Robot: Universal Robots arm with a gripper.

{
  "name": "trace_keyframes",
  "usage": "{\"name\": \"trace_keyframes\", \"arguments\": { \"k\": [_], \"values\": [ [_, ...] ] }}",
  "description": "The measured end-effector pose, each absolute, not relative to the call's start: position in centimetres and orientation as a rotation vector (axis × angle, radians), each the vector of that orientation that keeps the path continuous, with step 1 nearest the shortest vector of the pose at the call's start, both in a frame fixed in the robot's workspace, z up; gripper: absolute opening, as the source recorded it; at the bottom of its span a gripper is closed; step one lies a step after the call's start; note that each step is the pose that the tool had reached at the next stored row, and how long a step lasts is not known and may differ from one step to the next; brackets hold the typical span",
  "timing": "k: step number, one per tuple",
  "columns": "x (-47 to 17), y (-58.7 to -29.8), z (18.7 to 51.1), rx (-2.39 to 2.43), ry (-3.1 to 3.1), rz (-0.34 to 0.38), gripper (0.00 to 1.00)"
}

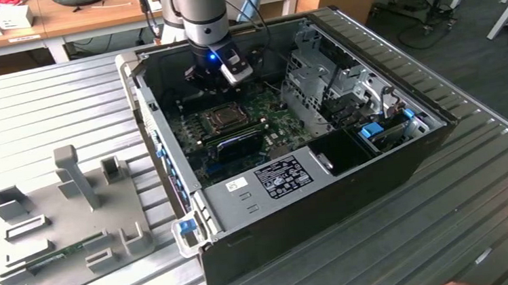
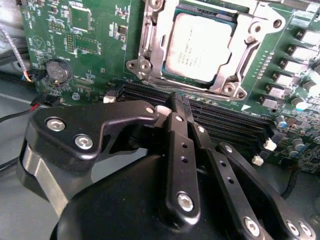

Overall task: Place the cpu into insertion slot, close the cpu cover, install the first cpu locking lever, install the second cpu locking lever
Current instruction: 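Install the first cpu locking lever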

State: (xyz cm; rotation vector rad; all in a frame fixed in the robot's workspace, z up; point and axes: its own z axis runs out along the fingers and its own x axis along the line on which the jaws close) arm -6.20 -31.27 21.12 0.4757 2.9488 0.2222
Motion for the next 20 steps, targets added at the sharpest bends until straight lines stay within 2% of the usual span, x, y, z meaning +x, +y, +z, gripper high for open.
{"name": "trace_keyframes", "arguments": {
  "k": [20],
  "values": [
    [-6.20,-31.27,21.12,0.479,2.962,0.220,0.10]
  ]
}}
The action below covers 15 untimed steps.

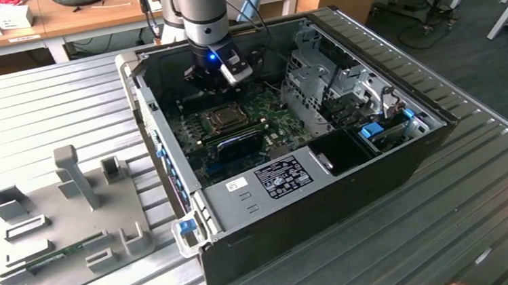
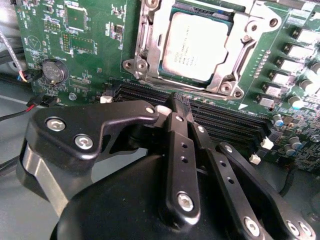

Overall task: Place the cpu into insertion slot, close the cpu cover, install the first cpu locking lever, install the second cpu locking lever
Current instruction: 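Install the first cpu locking lever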

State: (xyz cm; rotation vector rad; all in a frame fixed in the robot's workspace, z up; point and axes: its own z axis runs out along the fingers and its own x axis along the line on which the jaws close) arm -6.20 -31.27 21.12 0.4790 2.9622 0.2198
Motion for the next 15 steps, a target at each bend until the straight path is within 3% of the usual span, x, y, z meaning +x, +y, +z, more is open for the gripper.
{"name": "trace_keyframes", "arguments": {
  "k": [15],
  "values": [
    [-6.20,-31.27,21.12,0.481,2.970,0.218,0.10]
  ]
}}
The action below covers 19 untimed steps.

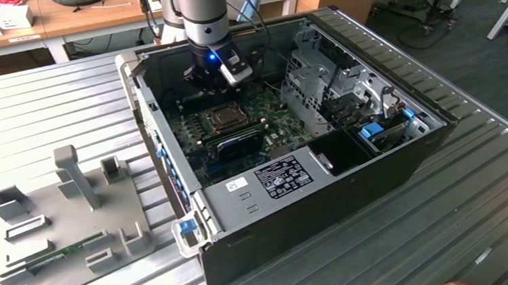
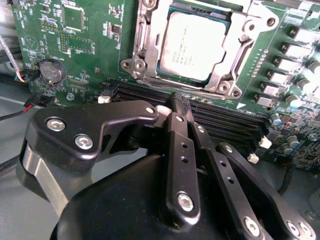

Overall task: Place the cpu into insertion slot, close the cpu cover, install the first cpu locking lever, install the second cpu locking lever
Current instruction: 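Install the first cpu locking lever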

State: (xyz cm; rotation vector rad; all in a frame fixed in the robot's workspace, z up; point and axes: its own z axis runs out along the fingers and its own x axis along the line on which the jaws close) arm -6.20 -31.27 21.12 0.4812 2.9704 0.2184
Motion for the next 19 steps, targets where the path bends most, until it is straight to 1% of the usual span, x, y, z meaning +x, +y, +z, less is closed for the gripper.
{"name": "trace_keyframes", "arguments": {
  "k": [19],
  "values": [
    [-6.20,-31.27,21.12,0.483,2.979,0.217,0.10]
  ]
}}
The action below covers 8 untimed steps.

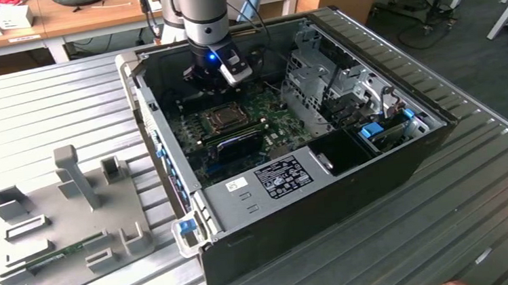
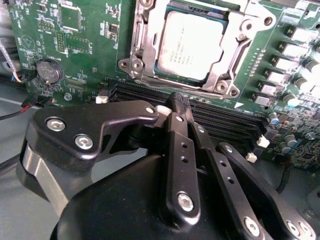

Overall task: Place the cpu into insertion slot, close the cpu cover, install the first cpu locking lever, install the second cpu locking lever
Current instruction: 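Install the first cpu locking lever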

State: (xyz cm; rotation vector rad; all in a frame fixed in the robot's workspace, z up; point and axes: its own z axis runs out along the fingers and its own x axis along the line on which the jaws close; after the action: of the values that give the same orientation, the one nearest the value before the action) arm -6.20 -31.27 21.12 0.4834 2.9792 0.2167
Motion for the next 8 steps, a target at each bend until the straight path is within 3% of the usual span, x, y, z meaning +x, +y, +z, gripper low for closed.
{"name": "trace_keyframes", "arguments": {
  "k": [8],
  "values": [
    [-6.20,-31.27,21.12,0.484,2.983,0.216,0.10]
  ]
}}
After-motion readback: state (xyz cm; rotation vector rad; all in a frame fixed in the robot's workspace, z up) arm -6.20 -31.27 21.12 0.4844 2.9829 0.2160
